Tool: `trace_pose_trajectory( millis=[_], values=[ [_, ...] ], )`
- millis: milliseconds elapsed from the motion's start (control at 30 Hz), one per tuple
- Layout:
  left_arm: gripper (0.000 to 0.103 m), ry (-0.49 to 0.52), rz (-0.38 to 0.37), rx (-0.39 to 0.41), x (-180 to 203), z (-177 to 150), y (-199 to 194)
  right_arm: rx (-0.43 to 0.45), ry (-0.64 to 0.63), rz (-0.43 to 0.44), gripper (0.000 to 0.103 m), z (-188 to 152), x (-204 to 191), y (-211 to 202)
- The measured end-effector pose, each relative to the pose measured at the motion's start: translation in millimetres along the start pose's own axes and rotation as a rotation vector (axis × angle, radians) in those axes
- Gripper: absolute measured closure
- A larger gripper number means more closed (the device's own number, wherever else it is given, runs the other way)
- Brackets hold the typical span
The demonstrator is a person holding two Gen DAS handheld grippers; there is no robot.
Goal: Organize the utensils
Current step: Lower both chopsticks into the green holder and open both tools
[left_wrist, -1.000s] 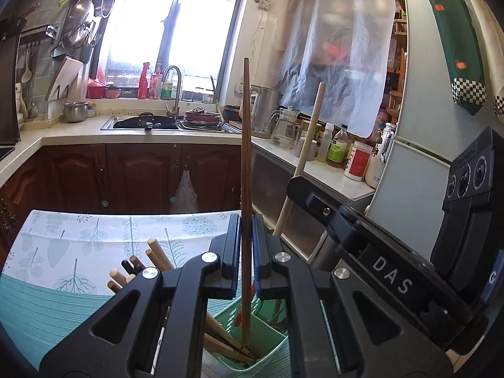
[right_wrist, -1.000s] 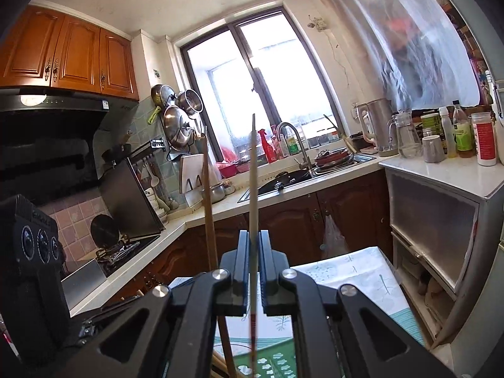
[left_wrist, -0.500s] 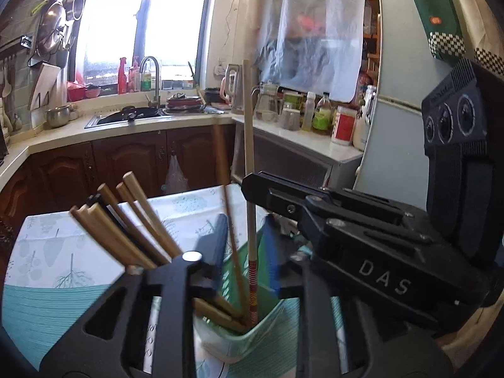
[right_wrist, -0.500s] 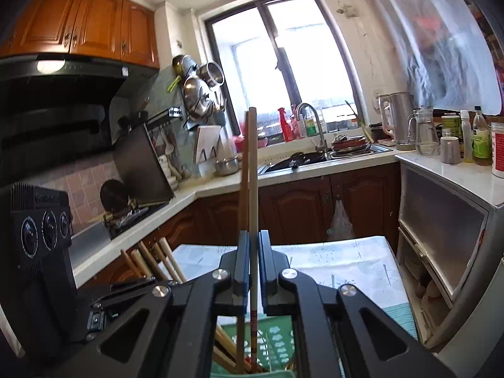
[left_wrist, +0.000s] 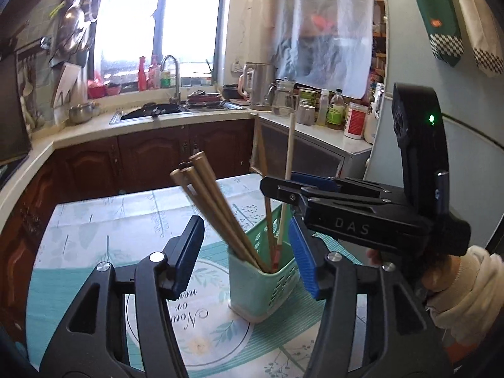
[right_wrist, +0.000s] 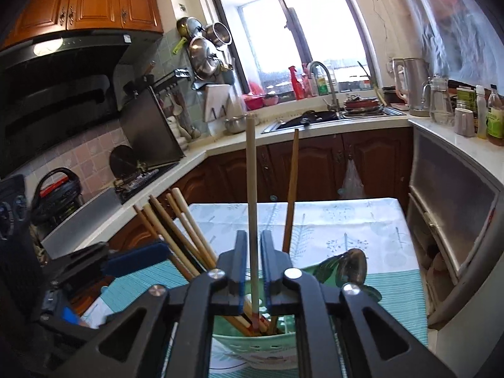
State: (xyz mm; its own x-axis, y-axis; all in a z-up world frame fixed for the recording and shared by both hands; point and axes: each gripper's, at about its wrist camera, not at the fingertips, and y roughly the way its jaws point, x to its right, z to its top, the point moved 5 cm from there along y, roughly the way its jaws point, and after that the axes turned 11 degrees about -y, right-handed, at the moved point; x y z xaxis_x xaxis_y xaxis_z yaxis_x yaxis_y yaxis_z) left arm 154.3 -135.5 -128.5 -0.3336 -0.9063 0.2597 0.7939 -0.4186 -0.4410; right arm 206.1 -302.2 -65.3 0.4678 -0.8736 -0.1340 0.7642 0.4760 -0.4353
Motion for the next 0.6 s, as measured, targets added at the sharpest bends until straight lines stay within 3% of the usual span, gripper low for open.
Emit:
trace_pose_trajectory(
  millis=[100, 367, 433, 500, 600],
  values=[
    [0.05, -0.047, 0.029, -0.006, -16, 0, -8, -0.001, -0.005, -0.04, 0.059, -1, 1, 1],
    [0.05, -0.168, 0.085, -0.058, -59, -15, -18, -0.079, 0.094, -0.091, 0.059, -3, 19, 31],
    [0.05, -0.183, 0.096, -0.066, -67, -20, -20, -0.098, 0.125, -0.084, 0.067, -4, 23, 40],
    [0.05, -0.194, 0.11, -0.067, -77, -25, -25, -0.121, 0.117, -0.085, 0.096, -4, 23, 48],
    [0.05, -0.215, 0.122, -0.069, -90, -31, -29, -0.127, 0.064, -0.106, 0.097, -3, 15, 50]
  ],
)
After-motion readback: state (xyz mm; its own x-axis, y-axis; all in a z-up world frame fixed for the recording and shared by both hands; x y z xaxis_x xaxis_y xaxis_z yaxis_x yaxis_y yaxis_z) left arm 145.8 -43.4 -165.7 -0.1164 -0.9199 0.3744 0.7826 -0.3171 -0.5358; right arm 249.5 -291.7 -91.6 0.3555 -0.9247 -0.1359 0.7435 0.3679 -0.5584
